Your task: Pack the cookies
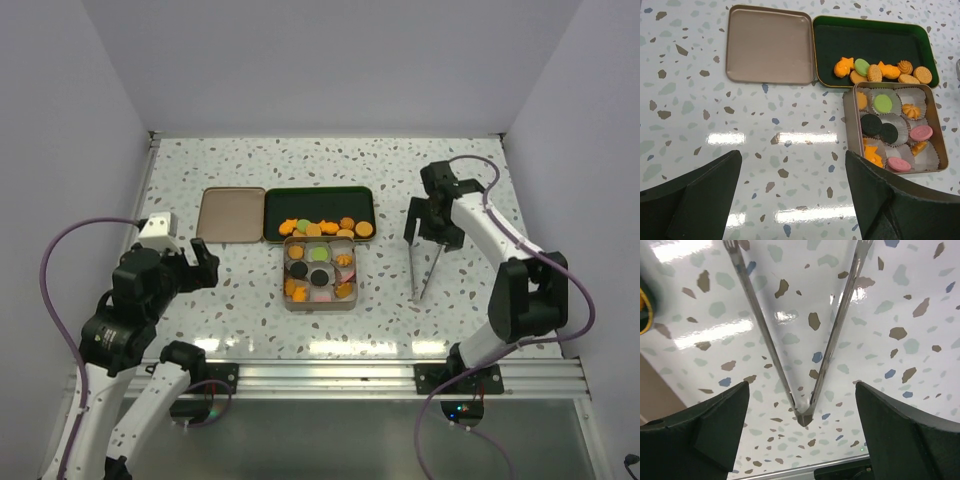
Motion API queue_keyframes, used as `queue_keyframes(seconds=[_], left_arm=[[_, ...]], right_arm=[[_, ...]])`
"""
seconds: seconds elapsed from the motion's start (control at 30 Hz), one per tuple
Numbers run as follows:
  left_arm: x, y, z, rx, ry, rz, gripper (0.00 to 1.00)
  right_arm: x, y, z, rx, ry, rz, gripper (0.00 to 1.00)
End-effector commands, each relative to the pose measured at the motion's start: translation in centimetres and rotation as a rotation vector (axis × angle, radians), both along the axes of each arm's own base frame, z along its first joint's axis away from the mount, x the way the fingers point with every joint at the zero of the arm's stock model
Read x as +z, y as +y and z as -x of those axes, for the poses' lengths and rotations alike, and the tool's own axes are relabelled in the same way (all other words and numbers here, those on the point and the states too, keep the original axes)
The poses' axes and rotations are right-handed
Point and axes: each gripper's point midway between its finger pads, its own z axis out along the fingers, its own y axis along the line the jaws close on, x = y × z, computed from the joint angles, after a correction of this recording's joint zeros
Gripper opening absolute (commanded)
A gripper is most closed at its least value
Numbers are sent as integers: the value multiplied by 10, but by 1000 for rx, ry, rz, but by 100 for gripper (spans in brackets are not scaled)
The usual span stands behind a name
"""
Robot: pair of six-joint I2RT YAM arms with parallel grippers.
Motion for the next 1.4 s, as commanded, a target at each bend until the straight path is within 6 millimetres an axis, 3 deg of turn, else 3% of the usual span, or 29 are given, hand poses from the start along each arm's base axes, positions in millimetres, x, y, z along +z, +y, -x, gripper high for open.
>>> queue_keyframes(seconds=[0.0, 0.27, 0.37, 0.4, 0.43, 0.57, 0.7, 0.9, 1.03, 1.3, 1.33, 1.37], left_arm=[[6, -3, -8, -14, -16, -9, 90], [-20, -7, -37, 43, 156, -35, 86], [-25, -10, -59, 94, 183, -19, 87], [-30, -8, -62, 107, 200, -31, 87], [-28, -9, -68, 118, 195, -30, 87], [-42, -3, -90, 170, 246, -96, 87], [-44, 9, -114, 223, 260, -155, 89], [-69, 38, -146, 304, 313, -163, 90], [-80, 43, -168, 312, 330, -93, 89], [-107, 57, -202, 316, 366, -97, 90], [-110, 59, -206, 322, 368, -98, 100], [-120, 62, -208, 332, 395, -100, 100]], right_arm=[[41, -8, 1, 5, -71, 23, 91], [75, 47, 11, 112, -138, -187, 91], [82, 81, 27, 182, -140, -225, 91], [84, 81, 26, 183, -149, -228, 91], [83, 97, 35, 214, -141, -250, 91], [87, 122, 56, 264, -144, -289, 91], [95, 126, 78, 272, -152, -312, 91], [105, 107, 105, 272, -162, -307, 91], [111, 96, 122, 268, -180, -316, 92], [108, 105, 117, 273, -162, -331, 92], [108, 107, 115, 277, -156, -335, 92], [108, 109, 112, 276, -150, -330, 92]])
